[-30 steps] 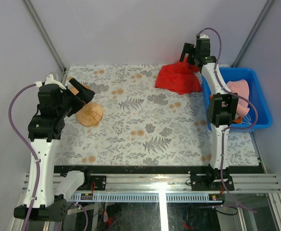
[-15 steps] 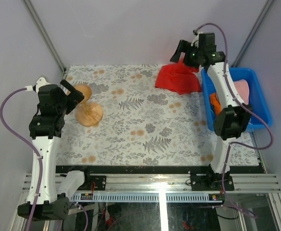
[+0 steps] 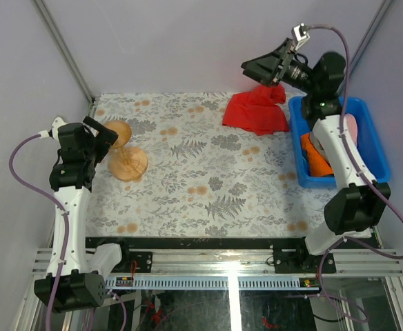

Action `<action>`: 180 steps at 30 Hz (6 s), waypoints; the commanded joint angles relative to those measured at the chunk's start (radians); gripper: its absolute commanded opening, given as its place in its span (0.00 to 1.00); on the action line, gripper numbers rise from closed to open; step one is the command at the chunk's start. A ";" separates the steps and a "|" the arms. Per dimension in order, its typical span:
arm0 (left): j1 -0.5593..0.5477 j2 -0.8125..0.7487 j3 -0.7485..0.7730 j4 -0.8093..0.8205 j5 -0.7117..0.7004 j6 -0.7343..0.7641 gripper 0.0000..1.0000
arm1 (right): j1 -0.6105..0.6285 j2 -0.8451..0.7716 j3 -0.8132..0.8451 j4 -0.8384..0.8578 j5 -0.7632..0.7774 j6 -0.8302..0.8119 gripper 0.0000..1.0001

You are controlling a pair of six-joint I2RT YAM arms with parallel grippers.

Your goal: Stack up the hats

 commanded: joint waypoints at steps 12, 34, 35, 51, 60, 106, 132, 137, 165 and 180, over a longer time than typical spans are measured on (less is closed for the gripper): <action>0.013 -0.021 0.039 0.100 0.000 -0.042 1.00 | -0.002 -0.092 -0.372 1.175 -0.385 1.038 1.00; 0.013 0.039 0.139 0.132 -0.009 -0.073 0.99 | 0.087 -0.878 -0.577 -0.331 0.018 0.061 0.99; 0.012 0.036 0.133 0.132 -0.013 -0.073 0.99 | 0.086 -0.892 -0.540 -0.450 0.112 0.006 0.99; 0.163 0.035 -0.066 0.108 -0.044 -0.028 1.00 | 0.086 -0.719 -0.491 -0.678 0.071 -0.164 0.99; 0.322 0.063 -0.311 0.302 0.048 -0.117 0.97 | 0.085 -0.626 -0.366 -0.806 0.146 -0.288 0.99; 0.248 0.513 -0.453 0.921 0.442 -0.182 0.40 | 0.086 -0.564 -0.389 -0.846 0.242 -0.355 0.99; 0.147 0.944 -0.230 1.227 0.577 -0.298 0.35 | 0.083 -0.481 -0.324 -0.940 0.379 -0.390 1.00; 0.084 0.904 -0.304 1.249 0.543 -0.323 0.35 | -0.011 -0.400 -0.231 -1.040 0.478 -0.494 0.99; -0.379 1.034 -0.145 1.285 0.471 -0.468 0.34 | -0.348 0.075 -0.129 -1.036 1.052 -0.573 0.99; -0.404 0.904 -0.231 1.180 0.485 -0.372 0.50 | -0.352 0.184 0.021 -0.990 1.136 -0.616 0.88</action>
